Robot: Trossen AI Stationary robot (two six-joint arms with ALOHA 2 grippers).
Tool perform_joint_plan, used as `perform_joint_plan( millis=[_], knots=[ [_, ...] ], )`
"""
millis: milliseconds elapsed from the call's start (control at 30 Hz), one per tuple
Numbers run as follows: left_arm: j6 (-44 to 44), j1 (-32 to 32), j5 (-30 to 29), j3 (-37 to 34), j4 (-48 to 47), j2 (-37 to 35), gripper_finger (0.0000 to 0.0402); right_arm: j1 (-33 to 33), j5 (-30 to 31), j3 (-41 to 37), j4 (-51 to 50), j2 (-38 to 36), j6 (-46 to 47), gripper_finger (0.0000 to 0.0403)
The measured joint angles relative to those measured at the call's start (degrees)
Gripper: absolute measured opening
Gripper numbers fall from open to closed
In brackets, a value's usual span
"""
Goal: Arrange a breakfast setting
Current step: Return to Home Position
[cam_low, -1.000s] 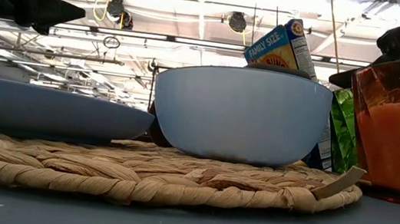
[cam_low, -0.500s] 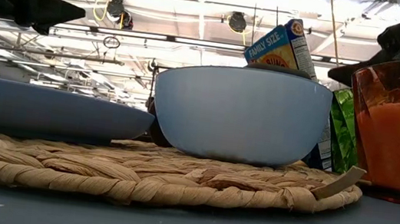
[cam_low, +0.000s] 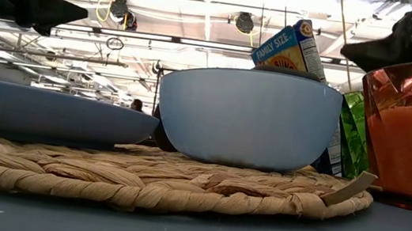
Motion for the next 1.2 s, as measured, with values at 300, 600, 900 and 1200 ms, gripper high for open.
perform_joint_plan(
  millis=[300, 600, 900, 1200],
  knots=[
    [0.0, 0.0, 0.0, 0.0, 0.0, 0.0, 0.0004, 0.8, -1.9, 11.8, 0.4, 12.5, 2.3, 0.0034],
    [0.0, 0.0, 0.0, 0.0, 0.0, 0.0, 0.0004, 0.9, -3.4, 20.5, -5.3, 26.9, 2.3, 0.0034],
    [0.0, 0.0, 0.0, 0.0, 0.0, 0.0, 0.0004, 0.9, -6.1, 20.9, -6.0, 28.7, 2.3, 0.0034],
    [0.0, 0.0, 0.0, 0.0, 0.0, 0.0, 0.0004, 0.9, -6.2, 20.9, -12.2, 27.2, 1.7, 0.0034]
  ],
)
